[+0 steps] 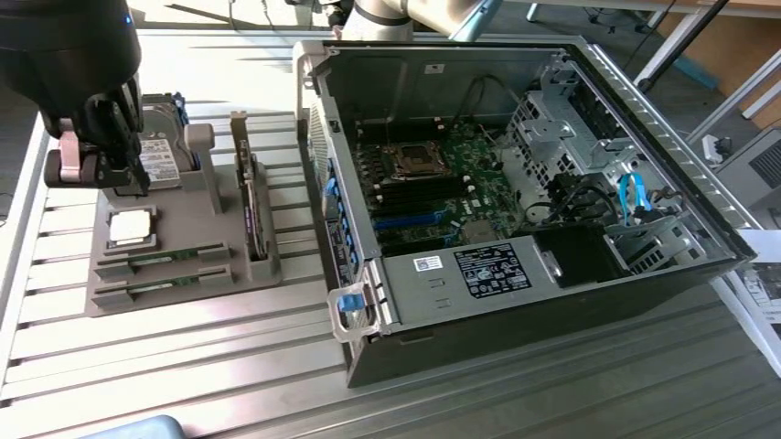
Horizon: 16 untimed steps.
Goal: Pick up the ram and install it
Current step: 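Pick up the ram and move it above insertion slot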
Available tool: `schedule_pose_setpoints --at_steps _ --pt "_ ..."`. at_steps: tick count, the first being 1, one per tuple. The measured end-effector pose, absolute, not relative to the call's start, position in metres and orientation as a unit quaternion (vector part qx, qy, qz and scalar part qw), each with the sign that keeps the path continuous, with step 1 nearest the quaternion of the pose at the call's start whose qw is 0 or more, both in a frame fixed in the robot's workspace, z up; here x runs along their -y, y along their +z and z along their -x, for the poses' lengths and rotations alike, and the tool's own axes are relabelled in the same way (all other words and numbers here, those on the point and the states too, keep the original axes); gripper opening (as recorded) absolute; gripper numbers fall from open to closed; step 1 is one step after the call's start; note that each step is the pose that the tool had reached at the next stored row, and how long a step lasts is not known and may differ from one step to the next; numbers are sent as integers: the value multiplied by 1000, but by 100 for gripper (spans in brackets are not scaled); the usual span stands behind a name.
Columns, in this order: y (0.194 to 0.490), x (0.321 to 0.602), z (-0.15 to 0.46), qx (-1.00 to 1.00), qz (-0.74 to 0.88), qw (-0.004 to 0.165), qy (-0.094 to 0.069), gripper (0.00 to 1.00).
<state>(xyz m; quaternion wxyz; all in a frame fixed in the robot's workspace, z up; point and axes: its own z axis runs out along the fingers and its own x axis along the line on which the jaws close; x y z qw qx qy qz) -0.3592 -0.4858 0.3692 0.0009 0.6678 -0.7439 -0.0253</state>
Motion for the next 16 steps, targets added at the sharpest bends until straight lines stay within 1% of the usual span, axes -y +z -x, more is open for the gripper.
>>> schedule_pose_setpoints --at_steps 1,3,5,6,16 --pt "369 486 359 744 -668 1 -25 11" --pt "369 486 359 744 -668 1 -25 24" --pt "369 486 359 744 -668 1 -26 24" --pt "369 486 359 744 -668 1 -26 30" --pt "368 486 359 744 -668 0 -26 30"
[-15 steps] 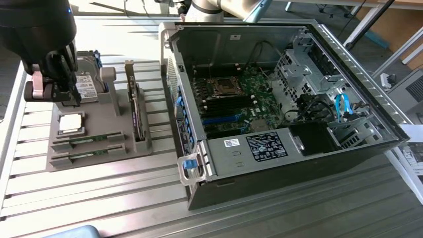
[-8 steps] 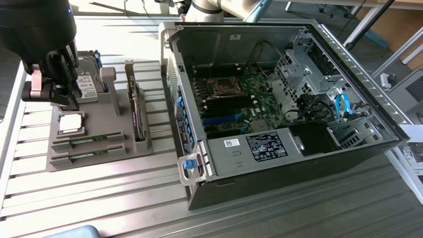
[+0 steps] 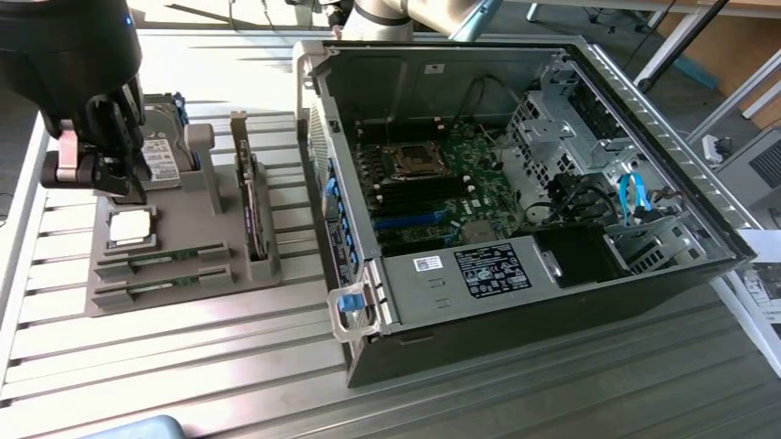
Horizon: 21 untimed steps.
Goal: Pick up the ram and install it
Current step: 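Pick up the ram and move it above insertion slot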
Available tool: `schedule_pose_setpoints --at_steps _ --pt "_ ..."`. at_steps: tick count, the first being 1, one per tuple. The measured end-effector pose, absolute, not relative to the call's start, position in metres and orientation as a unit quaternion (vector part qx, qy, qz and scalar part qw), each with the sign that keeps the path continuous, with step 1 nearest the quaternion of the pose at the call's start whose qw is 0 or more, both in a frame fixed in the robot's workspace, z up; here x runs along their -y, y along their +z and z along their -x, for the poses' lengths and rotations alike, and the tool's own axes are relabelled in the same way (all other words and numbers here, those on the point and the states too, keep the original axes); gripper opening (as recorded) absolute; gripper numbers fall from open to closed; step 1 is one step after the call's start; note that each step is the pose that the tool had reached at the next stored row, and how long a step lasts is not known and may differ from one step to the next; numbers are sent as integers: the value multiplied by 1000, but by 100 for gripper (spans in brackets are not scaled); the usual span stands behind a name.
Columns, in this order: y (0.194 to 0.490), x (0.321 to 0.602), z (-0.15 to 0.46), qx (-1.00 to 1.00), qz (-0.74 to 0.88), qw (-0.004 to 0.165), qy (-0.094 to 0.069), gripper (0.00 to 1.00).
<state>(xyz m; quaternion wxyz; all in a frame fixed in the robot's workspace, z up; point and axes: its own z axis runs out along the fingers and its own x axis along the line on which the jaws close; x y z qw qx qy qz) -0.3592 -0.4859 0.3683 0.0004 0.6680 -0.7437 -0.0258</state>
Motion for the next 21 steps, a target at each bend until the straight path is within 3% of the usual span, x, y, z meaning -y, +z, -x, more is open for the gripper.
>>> schedule_pose_setpoints --at_steps 21 --pt "346 488 360 704 -709 2 -26 30"
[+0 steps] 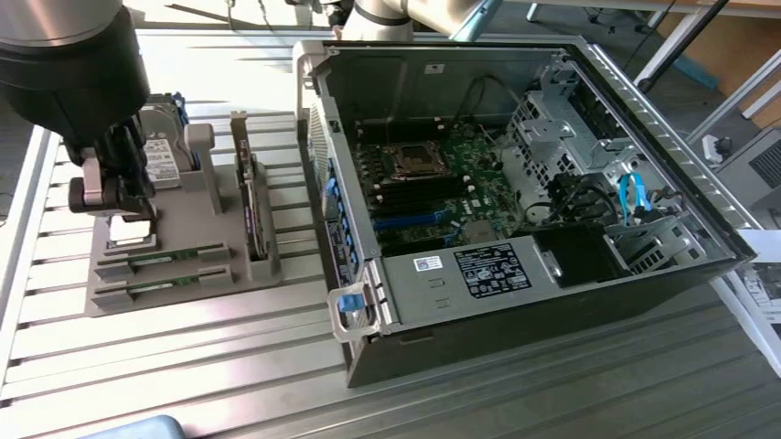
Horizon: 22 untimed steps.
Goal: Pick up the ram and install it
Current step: 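Pick up the ram and move it above insertion slot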
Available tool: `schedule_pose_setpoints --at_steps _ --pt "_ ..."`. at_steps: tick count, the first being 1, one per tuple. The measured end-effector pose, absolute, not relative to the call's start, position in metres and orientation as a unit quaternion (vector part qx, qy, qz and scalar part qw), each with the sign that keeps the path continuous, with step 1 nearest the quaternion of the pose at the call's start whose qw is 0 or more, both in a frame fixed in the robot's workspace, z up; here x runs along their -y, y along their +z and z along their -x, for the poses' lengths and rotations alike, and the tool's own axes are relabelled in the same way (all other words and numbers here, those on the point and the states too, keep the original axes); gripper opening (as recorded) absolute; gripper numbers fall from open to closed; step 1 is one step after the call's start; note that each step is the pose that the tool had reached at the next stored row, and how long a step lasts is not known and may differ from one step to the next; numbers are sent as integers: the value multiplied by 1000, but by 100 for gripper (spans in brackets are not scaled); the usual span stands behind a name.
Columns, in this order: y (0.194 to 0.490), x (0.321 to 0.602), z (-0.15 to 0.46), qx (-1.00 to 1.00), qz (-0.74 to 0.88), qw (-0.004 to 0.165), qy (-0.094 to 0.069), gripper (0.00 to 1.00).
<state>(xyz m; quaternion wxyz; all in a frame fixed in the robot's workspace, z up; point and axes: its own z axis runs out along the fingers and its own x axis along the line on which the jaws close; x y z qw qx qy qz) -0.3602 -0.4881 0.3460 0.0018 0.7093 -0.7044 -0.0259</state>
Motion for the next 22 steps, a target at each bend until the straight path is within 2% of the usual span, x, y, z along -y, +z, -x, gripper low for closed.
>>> schedule_pose_setpoints --at_steps 22 --pt "317 496 363 704 -710 1 -26 30"
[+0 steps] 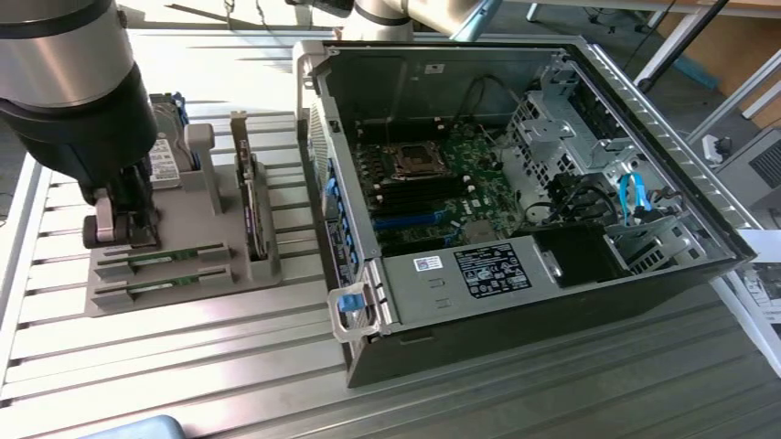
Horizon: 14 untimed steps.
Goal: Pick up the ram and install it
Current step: 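Pick up the ram and move it above insertion slot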
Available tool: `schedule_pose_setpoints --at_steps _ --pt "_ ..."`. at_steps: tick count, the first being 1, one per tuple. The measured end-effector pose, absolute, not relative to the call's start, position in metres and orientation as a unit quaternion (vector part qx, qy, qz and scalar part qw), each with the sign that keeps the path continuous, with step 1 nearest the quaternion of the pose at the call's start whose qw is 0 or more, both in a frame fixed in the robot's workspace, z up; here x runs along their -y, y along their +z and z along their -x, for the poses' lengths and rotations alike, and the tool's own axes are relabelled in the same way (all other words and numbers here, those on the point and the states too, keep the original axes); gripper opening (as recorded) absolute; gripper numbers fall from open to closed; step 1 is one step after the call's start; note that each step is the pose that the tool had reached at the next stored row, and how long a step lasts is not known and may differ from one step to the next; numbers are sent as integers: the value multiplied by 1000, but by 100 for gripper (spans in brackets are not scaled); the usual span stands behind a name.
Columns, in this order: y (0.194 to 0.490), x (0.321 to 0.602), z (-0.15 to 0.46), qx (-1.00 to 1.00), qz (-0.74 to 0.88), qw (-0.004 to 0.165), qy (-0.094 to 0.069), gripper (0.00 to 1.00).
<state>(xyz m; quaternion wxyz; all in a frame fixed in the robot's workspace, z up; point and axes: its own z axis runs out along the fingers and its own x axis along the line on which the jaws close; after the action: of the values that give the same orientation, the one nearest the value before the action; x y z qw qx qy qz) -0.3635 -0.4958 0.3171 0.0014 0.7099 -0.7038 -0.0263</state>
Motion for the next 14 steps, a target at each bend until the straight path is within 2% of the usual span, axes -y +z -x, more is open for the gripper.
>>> schedule_pose_setpoints --at_steps 14 --pt "299 497 366 701 -713 2 -26 30"
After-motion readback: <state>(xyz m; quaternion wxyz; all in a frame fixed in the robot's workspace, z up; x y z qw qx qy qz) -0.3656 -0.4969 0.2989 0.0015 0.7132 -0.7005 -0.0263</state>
